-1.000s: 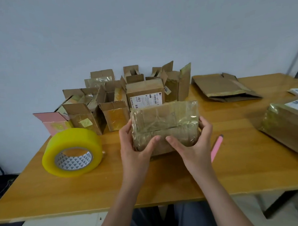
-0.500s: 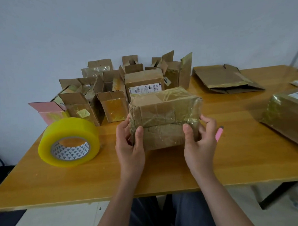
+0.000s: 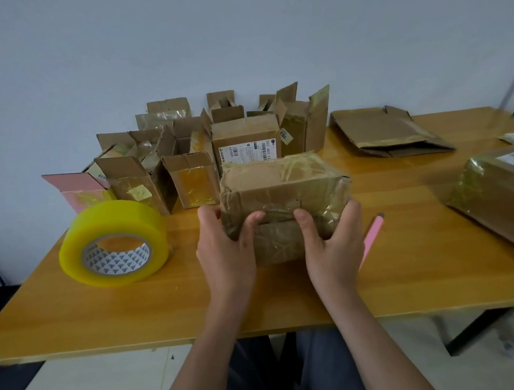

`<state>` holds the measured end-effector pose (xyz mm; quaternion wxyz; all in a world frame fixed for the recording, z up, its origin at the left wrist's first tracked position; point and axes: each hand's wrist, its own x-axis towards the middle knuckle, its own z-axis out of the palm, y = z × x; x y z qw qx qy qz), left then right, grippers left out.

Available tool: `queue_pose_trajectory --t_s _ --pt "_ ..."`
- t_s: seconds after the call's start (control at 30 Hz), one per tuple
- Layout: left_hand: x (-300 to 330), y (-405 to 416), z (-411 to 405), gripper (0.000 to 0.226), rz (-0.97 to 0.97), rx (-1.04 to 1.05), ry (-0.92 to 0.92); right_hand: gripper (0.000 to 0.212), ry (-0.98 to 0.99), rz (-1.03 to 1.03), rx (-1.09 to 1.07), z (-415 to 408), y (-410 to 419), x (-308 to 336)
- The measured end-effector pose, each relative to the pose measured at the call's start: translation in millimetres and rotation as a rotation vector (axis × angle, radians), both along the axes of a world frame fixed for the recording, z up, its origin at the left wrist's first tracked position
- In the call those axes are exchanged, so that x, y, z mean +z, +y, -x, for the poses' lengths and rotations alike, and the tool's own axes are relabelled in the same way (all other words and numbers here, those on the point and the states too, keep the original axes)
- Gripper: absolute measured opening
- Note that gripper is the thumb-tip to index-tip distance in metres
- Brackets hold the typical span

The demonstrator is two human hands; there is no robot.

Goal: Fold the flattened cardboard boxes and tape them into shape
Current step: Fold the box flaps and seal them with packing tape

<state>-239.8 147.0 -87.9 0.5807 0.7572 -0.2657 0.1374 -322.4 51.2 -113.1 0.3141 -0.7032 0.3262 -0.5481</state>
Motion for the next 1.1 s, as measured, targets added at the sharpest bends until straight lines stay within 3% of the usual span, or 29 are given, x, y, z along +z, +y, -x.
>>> queue_pose_trajectory --t_s 0.13,0.23,0.3,0.4,0.47,0.67,0.73,0.8,0.97,1.1 --pt "-2.3 3.9 -2.5 0.033 0.051 -0.01 -0.031 0.024 -0.031 0.115 -0.082 3.6 4.7 6.7" --pt "-4.8 4.1 0.9 0.032 0.043 0.003 -0.061 0.018 -0.035 0.067 -0.078 6.6 6.2 12.5" --pt "-2.3 3.6 4.2 0.045 0.011 0.019 -0.047 0.03 -0.018 0.024 -0.024 7.9 6.9 18.8" --pt "5.6 0.0 4.5 0.08 -0.067 0.062 -0.019 0.082 0.077 -0.068 0.027 3.7 5.0 26.0" --pt "8.1 -2.3 1.8 0.088 -0.109 0.089 -0.031 0.089 0.108 -0.097 0.008 0.6 0.2 25.6" --pt "8.4 0.1 -8.8 0.058 -0.101 0.004 -0.085 0.044 0.08 0.033 -0.054 4.3 -0.3 25.0" --pt "7.5 1.4 -12.9 0.057 -0.048 -0.05 -0.11 0.032 0.043 0.086 -0.08 5.0 -1.5 25.1" --pt "6.8 3.3 -15.5 0.056 -0.012 -0.073 -0.146 0.032 0.015 0.11 -0.091 4.8 -5.2 24.4" --pt "-1.3 12.6 -12.5 0.022 -0.009 -0.132 -0.138 0.039 0.047 0.088 -0.012 14.7 -9.8 19.4" --pt "-8.6 21.6 -13.2 0.032 0.02 -0.263 -0.008 0.036 0.108 -0.026 0.18 31.2 -13.4 20.0"
